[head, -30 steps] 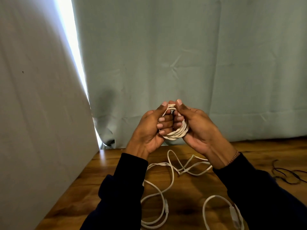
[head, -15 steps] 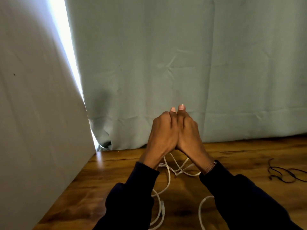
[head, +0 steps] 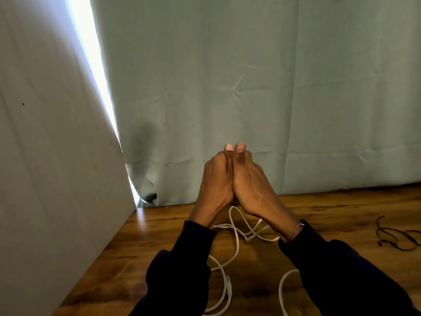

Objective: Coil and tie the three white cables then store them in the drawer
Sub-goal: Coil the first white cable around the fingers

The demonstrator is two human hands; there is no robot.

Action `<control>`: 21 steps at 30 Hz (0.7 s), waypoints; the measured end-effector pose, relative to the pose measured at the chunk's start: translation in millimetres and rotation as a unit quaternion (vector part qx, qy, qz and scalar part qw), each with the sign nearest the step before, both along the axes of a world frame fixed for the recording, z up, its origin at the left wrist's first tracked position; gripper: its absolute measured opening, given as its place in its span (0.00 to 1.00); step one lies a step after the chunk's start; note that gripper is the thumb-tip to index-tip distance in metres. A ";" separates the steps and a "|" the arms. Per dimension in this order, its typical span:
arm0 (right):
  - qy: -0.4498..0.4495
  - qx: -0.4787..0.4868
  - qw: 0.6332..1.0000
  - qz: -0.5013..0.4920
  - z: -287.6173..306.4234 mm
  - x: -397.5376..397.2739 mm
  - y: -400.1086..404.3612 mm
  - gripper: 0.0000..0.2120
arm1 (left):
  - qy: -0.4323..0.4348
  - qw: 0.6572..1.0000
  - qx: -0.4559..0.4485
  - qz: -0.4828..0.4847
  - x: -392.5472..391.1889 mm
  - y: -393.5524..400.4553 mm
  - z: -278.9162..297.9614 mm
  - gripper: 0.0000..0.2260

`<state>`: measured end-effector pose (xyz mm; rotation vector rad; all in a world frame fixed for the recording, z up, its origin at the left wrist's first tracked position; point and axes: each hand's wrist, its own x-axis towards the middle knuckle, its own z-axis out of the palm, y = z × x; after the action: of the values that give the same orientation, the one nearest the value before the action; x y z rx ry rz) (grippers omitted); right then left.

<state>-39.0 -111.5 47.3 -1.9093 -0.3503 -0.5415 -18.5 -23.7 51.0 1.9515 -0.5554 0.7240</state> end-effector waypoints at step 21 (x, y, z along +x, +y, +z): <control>-0.149 -0.028 0.987 0.045 9.2 8.1 -22.1 0.12 | 0.307 0.868 -0.254 -0.296 -4.3 28.5 22.0 0.20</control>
<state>-30.9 -133.6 56.4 -1.8562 -0.6478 -0.7660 -22.8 4.8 73.0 1.2916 -0.4608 -0.1516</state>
